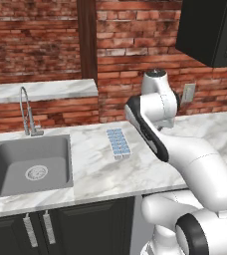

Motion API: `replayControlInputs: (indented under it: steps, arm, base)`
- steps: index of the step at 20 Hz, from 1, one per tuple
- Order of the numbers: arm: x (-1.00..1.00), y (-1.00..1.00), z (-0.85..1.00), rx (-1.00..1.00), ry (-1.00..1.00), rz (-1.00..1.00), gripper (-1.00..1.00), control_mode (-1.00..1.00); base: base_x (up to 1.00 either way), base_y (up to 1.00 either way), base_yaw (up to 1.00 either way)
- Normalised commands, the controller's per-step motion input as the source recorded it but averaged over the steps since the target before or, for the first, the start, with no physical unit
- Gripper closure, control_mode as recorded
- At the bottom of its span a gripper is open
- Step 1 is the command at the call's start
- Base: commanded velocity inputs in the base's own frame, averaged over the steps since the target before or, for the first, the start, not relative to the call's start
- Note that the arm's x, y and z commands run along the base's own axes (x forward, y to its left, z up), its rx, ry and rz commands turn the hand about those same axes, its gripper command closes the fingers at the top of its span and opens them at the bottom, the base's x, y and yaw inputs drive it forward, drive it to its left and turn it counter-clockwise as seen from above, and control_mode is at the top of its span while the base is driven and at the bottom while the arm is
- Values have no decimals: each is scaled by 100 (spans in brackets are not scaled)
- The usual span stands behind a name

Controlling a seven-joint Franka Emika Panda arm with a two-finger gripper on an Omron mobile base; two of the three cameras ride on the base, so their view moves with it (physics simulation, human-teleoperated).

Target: The ice cube tray has been filled with water. Take the tray and place it in the freezer to make ice. Close the freezer door after placing the tray.

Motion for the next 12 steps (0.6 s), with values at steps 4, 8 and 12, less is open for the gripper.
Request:
replayControlInputs:
  steps: [4, 8, 12]
  arm:
    - [0, 0, -27, 27, 0, 2, -100, -100]
    - [2, 0, -25, 25, 0, 7, -100, -100]
    - [10, 0, -30, 13, 0, 10, -100, -100]
  base:
    - [0, 0, 0]
    - [0, 0, 0]
    - [0, 0, 0]
